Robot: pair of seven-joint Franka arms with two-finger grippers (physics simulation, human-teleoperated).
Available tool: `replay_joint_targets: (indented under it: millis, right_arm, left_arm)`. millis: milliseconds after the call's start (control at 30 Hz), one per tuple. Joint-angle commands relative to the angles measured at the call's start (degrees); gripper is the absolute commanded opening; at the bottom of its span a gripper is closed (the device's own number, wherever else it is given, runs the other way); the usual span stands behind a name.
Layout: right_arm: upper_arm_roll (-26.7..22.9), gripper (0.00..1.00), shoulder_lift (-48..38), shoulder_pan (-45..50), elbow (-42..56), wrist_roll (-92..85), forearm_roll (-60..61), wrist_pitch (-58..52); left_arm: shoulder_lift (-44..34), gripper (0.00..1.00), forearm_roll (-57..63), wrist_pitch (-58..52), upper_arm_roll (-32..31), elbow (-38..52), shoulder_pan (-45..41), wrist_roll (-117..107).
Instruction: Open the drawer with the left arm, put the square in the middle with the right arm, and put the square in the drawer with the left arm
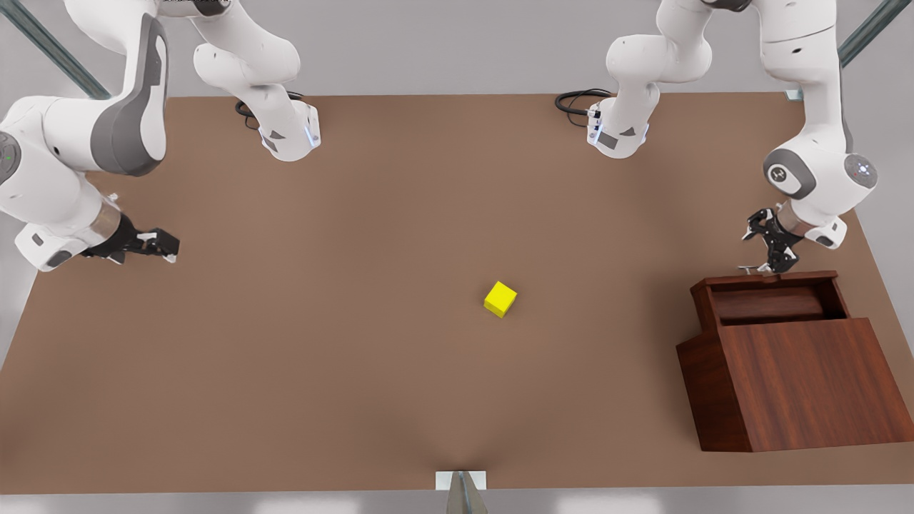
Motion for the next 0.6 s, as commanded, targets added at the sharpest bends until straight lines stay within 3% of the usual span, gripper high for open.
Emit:
replay_joint_targets:
  millis: [0, 167, 267, 367, 567]
  right_arm:
    - [0.0, 1.0, 0.03, 0.46, 0.01, -0.12, 0.0, 0.1]
    - [0.0, 1.0, 0.65, 0.28, 1.32, -0.12, -0.53, -0.17]
    - [0.0, 1.0, 0.56, 0.29, 1.24, -2.23, -0.61, -0.26]
    - [0.0, 1.0, 0.38, 0.37, 1.41, -3.55, -0.61, -1.57]
    - [0.0, 1.0, 1.7, -2.7, 3.7, -0.3, 3.87, -1.49]
  left_arm:
    - [-0.16, 1.0, 0.0, 0.0, 0.12, -0.12, 0.03, 0.0]
    - [-1.74, 1.0, 0.52, -1.58, 0.56, -0.56, -0.06, -0.09]
    - [-6.13, 1.0, 5.53, -8.79, 2.67, 0.23, -2.34, -0.7]
    - [-4.73, 1.0, 7.47, -20.47, 0.04, 11.38, -5.77, 3.15]
    - [3.79, 1.0, 6.15, -29.62, -3.47, 32.57, -26.43, 37.0]
